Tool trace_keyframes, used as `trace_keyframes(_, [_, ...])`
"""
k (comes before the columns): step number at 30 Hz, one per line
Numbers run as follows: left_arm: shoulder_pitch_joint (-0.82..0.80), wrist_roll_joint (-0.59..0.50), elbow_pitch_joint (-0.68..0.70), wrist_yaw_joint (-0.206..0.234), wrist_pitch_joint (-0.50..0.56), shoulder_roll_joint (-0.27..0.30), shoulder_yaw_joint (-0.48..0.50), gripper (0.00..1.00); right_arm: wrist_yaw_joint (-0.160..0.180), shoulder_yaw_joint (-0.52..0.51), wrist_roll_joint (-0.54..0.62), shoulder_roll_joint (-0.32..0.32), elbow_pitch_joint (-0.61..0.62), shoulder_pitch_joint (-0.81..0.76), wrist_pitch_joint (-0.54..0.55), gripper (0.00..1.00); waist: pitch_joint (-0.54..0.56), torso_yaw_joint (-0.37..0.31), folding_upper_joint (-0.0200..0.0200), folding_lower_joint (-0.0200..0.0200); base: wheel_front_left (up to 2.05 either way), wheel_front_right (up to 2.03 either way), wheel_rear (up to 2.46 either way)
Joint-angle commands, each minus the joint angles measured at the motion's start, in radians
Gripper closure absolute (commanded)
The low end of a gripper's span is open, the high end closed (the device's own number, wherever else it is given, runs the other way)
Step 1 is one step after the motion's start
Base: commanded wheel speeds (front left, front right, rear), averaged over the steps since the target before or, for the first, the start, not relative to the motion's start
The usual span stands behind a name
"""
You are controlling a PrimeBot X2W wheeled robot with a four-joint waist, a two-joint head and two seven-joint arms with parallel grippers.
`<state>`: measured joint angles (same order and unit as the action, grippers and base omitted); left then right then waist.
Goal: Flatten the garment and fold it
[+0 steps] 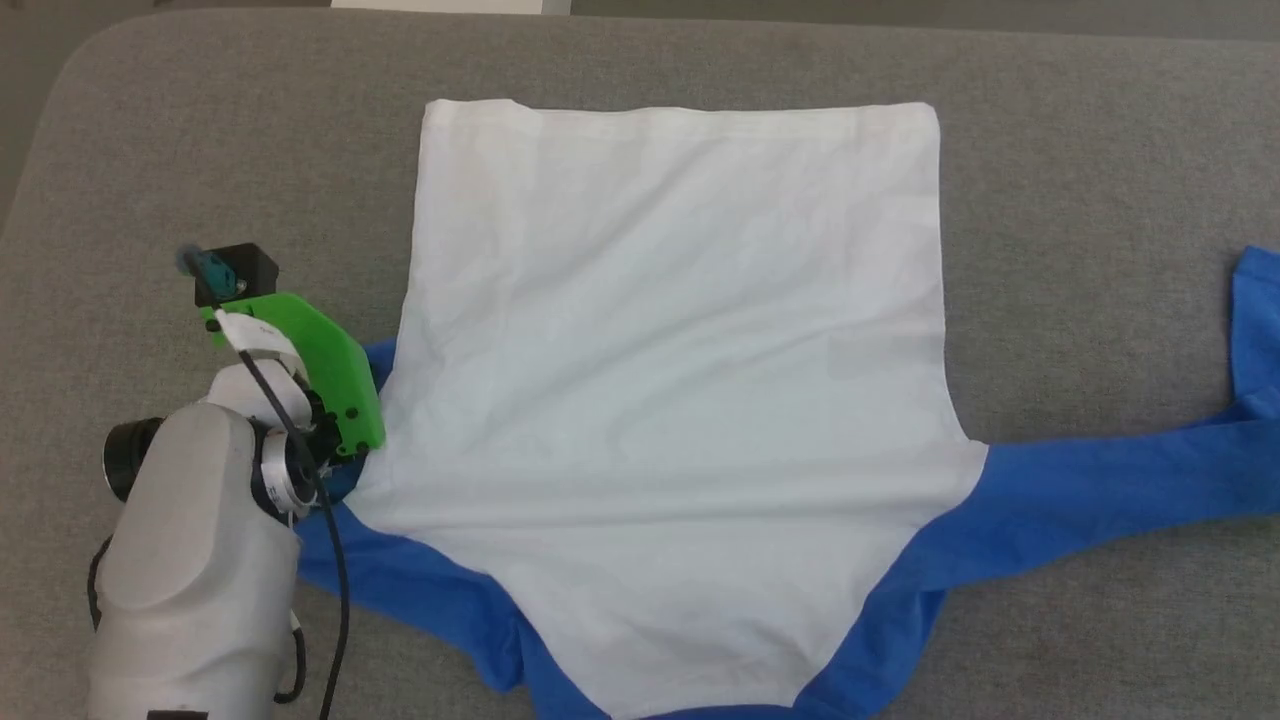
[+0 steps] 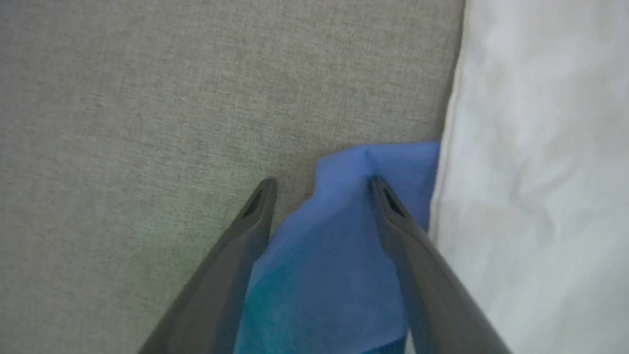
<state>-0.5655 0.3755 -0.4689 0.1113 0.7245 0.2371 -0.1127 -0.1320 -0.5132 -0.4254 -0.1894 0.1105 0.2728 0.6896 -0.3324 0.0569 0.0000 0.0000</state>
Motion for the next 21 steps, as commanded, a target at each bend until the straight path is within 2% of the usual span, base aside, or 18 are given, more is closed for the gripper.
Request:
trace_keyframes(1, [0.028, 0.033, -0.029, 0.001, 0.014, -0.036, -0.005, 0.93, 0.001, 0.001, -0.005, 0.000, 0.004, 0.016, -0.007, 0.00, -0.005, 0.001, 0.0000, 0.0000, 0.00, 0.00, 0.00])
trace_keyframes(2, [0.028, 0.040, -0.030, 0.000, 0.013, -0.039, -0.002, 1.00, 0.001, 0.004, -0.004, 0.001, 0.003, 0.017, -0.008, 0.00, -0.005, 0.003, 0.0000, 0.0000, 0.00, 0.00, 0.00])
trace_keyframes(6, [0.027, 0.061, -0.008, 0.014, -0.054, -0.052, 0.030, 1.00, 0.001, 0.015, -0.001, 0.004, -0.003, 0.020, -0.008, 0.00, 0.002, 0.018, 0.0000, 0.0000, 0.00, 0.00, 0.00])
trace_keyframes(14, [0.073, 0.147, 0.077, 0.073, -0.274, -0.074, 0.193, 1.00, 0.001, 0.031, 0.005, 0.010, -0.020, 0.010, -0.013, 0.00, 0.043, 0.054, 0.0000, 0.0000, 0.00, 0.00, 0.00])
trace_keyframes(21, [0.194, 0.197, 0.119, 0.139, -0.371, -0.080, 0.321, 1.00, 0.001, 0.041, 0.010, 0.016, -0.032, -0.006, -0.014, 0.00, 0.085, 0.077, 0.0000, 0.0000, 0.00, 0.00, 0.00])
